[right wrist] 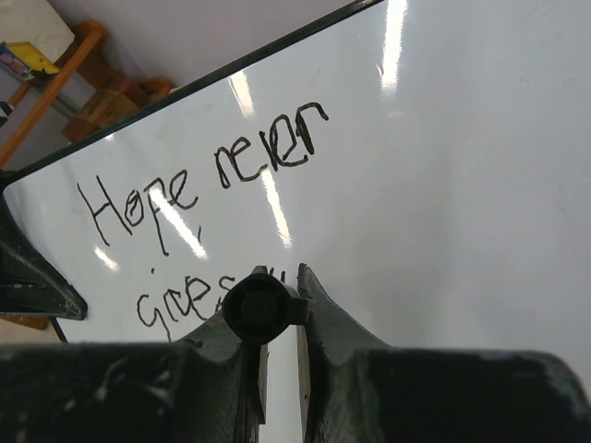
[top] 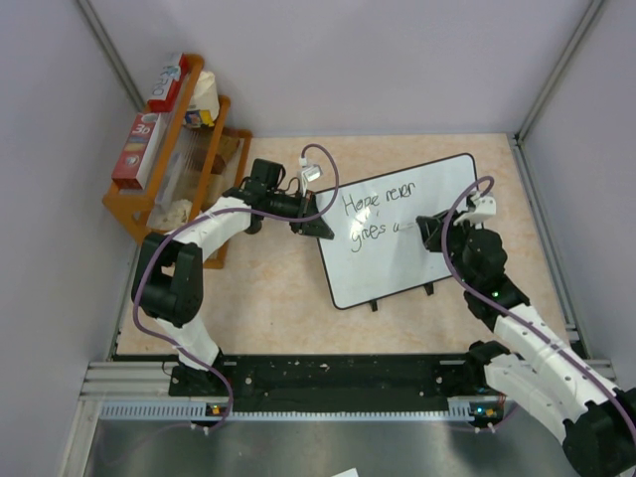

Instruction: Write a sentence on the whiteboard

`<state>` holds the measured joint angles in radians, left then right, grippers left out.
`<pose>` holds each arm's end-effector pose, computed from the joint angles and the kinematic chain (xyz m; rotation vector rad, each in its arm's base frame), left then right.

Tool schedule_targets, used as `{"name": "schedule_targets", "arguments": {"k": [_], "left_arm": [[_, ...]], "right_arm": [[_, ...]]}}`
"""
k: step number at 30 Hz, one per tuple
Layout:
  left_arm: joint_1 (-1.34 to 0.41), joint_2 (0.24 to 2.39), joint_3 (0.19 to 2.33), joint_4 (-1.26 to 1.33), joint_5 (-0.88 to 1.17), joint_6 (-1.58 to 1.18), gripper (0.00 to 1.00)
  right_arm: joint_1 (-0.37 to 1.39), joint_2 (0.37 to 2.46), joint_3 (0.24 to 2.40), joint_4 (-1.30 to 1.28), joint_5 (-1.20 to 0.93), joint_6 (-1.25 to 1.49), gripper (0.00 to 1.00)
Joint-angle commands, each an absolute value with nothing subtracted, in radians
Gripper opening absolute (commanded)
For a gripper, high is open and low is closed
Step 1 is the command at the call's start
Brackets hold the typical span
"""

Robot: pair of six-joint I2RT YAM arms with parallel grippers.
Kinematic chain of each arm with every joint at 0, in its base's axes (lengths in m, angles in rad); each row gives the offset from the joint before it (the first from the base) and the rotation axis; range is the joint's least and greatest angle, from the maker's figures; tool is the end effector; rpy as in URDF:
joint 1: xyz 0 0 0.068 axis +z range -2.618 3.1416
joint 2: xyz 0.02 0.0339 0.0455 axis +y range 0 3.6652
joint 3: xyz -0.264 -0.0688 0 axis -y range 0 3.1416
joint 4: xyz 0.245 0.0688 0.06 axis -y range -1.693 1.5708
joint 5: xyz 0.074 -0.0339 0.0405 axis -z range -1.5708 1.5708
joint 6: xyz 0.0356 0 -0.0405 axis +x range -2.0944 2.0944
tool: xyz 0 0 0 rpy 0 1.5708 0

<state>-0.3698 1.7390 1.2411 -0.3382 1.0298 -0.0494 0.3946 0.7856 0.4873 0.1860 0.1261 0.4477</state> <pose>0.3340 -0.1622 0.2410 0.8457 2.1510 -1.4307 0.1806 0.0704 0.2733 0.1416 1.7038 0.5252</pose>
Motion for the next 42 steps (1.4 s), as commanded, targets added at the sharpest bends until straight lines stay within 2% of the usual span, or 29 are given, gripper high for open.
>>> {"name": "schedule_targets", "arguments": {"k": [1, 14, 42], "left_arm": [[-0.411, 1.784, 1.192, -0.431, 0.672, 0.161, 0.00], [-0.411, 1.786, 1.192, -0.431, 0.670, 0.163, 0.00], [-0.411, 1.787, 1.189, -0.430, 0.670, 0.166, 0.00]], "right_arm": [[0.382, 0.775, 0.471, 0.152, 0.130, 0.440, 0.00], [0.383, 0.704, 0.518, 0.175, 0.137, 0.446, 0.00], [0.365, 0.824, 0.566, 0.230, 0.187, 0.440, 0.00]]}}
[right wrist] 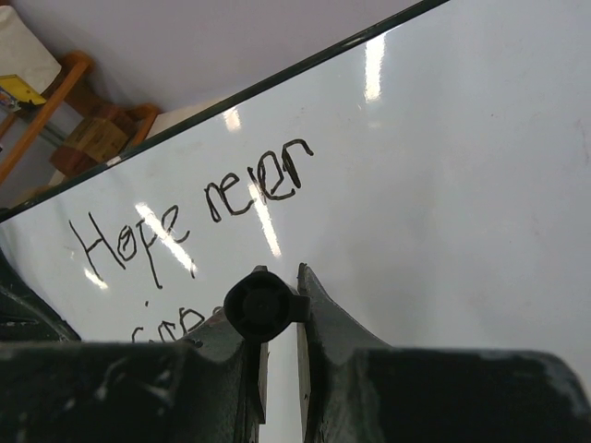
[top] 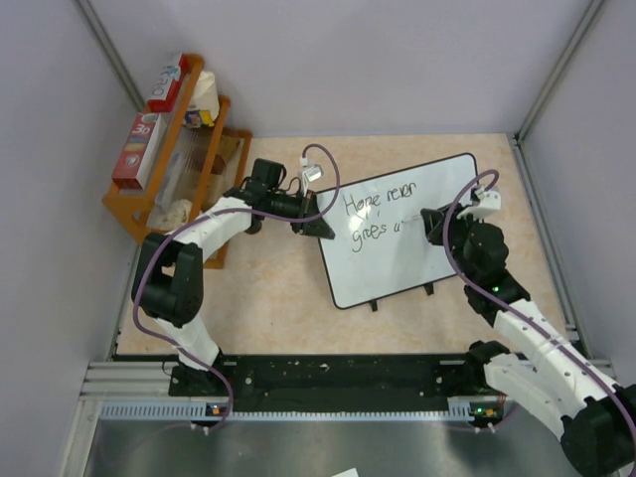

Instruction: Write a sentence on the whiteboard

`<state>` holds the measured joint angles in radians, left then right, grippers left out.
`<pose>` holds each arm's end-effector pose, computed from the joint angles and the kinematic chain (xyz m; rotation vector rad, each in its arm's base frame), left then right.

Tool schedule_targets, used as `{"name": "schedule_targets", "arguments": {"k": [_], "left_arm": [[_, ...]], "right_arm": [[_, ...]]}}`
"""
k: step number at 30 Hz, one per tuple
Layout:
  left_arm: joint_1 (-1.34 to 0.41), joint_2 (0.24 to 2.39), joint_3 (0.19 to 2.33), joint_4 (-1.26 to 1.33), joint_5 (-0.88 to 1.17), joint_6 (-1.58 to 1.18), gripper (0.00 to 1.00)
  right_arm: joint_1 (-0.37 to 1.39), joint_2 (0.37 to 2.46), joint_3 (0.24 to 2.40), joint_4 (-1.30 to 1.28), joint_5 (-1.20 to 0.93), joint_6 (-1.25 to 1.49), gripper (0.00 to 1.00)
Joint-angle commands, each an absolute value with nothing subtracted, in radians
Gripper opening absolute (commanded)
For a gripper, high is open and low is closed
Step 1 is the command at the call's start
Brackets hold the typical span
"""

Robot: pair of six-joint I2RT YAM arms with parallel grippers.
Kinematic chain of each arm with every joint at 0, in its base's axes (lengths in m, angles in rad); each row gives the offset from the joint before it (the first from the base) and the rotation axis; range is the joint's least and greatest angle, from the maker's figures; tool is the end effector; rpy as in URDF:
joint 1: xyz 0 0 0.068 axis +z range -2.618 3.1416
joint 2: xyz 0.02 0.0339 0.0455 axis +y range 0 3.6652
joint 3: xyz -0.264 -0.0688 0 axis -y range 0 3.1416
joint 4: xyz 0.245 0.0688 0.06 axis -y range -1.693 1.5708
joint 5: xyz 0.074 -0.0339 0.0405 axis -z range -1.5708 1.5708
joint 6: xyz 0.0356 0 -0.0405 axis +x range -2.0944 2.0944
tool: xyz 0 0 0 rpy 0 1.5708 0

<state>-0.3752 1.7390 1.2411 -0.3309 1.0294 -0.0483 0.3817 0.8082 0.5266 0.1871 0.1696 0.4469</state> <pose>0.3336 -0.1642 0.2414 0.8557 2.1423 -1.4299 0.1862 0.0683 0.2836 0.1848 1.6767 0.4850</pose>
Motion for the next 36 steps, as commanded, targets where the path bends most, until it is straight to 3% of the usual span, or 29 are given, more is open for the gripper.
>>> {"name": "schedule_targets", "arguments": {"k": [1, 27, 36], "left_arm": [[-0.411, 1.786, 1.187, -0.430, 0.670, 0.164, 0.00], [-0.416, 1.789, 1.187, -0.428, 0.667, 0.161, 0.00], [-0.419, 1.793, 1.189, -0.425, 0.666, 0.161, 0.00]], "right_arm": [[0.365, 0.822, 0.560, 0.226, 0.187, 0.439, 0.00], [0.364, 0.661, 0.382, 0.084, 0.146, 0.457, 0.00], [0.365, 0.646, 0.455, 0.097, 0.109, 0.469, 0.00]]}}
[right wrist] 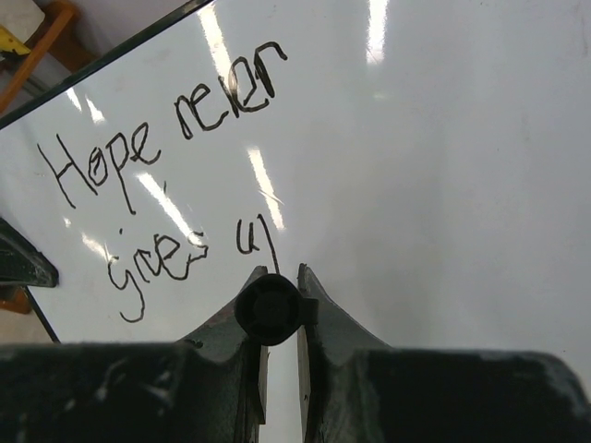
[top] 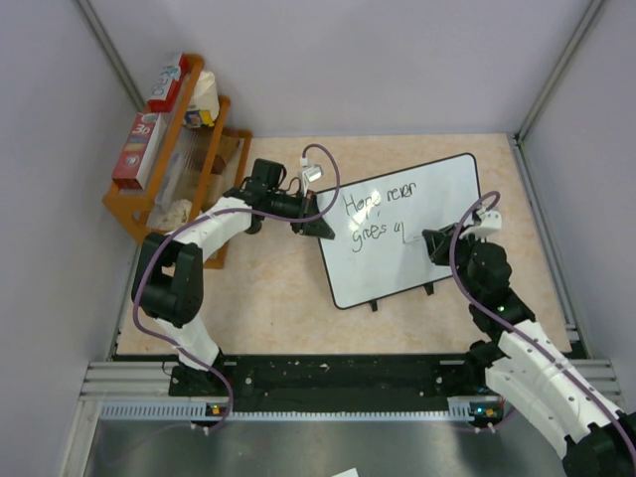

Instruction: Write a sentence on the whiteboard

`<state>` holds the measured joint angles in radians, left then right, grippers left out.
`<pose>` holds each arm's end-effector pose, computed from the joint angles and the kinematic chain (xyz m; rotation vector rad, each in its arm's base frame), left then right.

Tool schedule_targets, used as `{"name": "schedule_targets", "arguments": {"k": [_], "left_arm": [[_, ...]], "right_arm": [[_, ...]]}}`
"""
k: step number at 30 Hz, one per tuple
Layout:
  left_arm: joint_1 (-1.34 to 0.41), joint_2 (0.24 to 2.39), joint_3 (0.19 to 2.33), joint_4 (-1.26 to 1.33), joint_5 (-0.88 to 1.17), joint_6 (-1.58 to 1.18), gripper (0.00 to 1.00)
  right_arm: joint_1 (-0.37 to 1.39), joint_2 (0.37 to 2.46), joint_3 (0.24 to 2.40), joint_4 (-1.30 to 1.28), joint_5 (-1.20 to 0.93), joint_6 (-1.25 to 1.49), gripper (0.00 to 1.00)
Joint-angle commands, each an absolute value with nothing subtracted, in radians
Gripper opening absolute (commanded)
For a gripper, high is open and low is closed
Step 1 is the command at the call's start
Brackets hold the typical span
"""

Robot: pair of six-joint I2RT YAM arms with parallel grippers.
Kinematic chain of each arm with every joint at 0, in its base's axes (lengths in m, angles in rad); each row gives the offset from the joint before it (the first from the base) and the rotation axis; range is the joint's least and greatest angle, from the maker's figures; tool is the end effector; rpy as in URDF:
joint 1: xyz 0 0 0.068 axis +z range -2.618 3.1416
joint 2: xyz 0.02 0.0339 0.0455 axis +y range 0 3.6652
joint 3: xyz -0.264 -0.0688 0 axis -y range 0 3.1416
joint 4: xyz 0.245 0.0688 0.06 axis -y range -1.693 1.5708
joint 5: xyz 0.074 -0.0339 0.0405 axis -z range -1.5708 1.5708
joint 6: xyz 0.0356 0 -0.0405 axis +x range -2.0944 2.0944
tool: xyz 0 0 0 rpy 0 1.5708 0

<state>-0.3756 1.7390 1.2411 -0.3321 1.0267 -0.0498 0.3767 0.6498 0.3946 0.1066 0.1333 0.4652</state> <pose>0.3335 -0.1642 0.2413 0.8532 2.1459 -1.4281 0.1599 0.0582 0.2533 0.1771 1.7357 0.5070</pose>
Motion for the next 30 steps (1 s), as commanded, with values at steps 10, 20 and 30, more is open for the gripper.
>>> {"name": "schedule_targets", "arguments": {"k": [10, 20, 30], "left_arm": [[-0.419, 1.790, 1.187, -0.426, 0.667, 0.158, 0.00], [-0.419, 1.792, 1.186, -0.430, 0.661, 0.163, 0.00], [-0.419, 1.796, 1.184, -0.428, 0.661, 0.164, 0.00]], "right_arm": [[0.364, 0.710, 0.548, 0.164, 0.133, 0.468, 0.00], [0.365, 0.775, 0.581, 0.199, 0.184, 0.445, 0.00], [0.365, 0.808, 0.586, 0.212, 0.186, 0.446, 0.00]]}}
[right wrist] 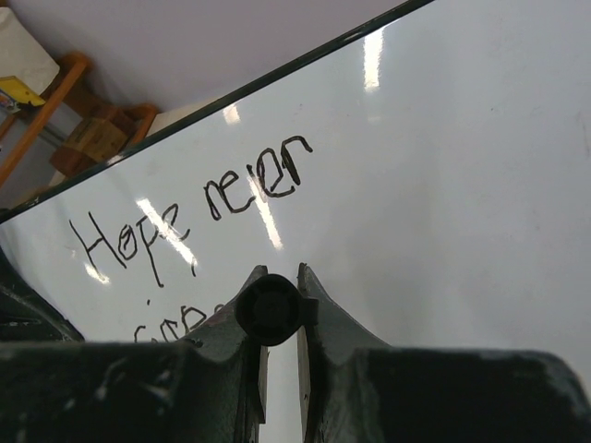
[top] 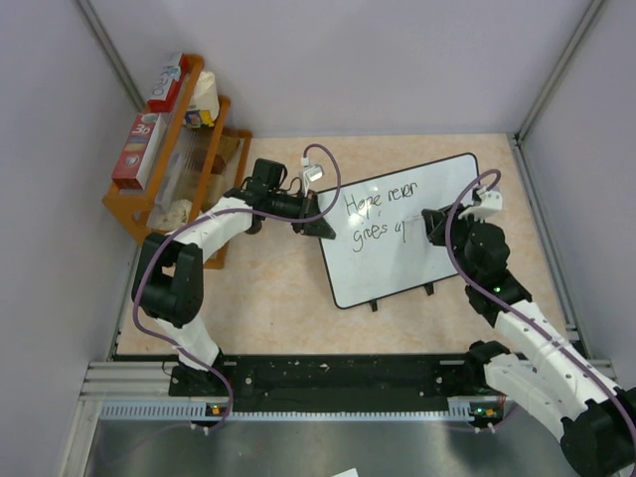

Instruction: Write a sentence on the whiteboard

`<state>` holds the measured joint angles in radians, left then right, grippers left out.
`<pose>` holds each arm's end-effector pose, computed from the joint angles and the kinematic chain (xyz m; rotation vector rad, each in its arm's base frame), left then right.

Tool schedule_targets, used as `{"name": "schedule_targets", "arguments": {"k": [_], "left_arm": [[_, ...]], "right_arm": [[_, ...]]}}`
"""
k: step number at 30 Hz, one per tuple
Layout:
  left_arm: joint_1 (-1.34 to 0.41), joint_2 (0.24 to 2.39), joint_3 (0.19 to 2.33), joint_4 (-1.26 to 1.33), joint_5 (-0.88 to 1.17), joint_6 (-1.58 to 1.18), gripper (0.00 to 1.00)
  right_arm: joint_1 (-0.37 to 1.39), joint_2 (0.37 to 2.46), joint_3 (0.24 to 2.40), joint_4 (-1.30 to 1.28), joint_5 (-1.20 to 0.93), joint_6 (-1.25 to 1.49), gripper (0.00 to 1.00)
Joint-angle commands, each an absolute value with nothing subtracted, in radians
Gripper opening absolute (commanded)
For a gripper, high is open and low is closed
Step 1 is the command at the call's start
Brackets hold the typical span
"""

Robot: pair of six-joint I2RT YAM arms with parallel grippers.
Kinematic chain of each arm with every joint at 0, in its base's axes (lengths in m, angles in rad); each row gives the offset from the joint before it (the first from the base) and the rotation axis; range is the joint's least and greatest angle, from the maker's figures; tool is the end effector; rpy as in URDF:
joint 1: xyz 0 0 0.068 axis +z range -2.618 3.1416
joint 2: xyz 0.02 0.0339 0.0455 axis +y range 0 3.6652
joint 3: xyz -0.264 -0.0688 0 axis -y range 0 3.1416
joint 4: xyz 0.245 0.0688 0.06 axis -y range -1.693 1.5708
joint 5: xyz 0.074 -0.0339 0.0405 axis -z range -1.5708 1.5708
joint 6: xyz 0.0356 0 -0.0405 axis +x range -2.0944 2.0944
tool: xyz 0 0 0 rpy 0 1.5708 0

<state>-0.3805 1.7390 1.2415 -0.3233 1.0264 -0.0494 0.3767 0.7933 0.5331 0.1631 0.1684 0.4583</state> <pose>0.3333 -0.1661 0.2419 0.8626 2.1358 -1.4270 0.1841 0.0664 0.2860 0.1977 1.6784 0.4899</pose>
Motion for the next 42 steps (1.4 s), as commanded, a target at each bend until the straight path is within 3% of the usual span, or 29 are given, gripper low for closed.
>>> {"name": "schedule_targets", "arguments": {"k": [1, 19, 42], "left_arm": [[-0.419, 1.798, 1.184, -0.428, 0.661, 0.164, 0.00], [-0.419, 1.798, 1.181, -0.426, 0.660, 0.163, 0.00], [-0.419, 1.795, 1.178, -0.434, 0.652, 0.167, 0.00]], "right_arm": [[0.365, 0.814, 0.586, 0.210, 0.184, 0.446, 0.00], [0.333, 0.815, 0.580, 0.169, 0.245, 0.448, 0.00], [0.325, 0.782, 0.503, 0.130, 0.169, 0.457, 0.00]]}}
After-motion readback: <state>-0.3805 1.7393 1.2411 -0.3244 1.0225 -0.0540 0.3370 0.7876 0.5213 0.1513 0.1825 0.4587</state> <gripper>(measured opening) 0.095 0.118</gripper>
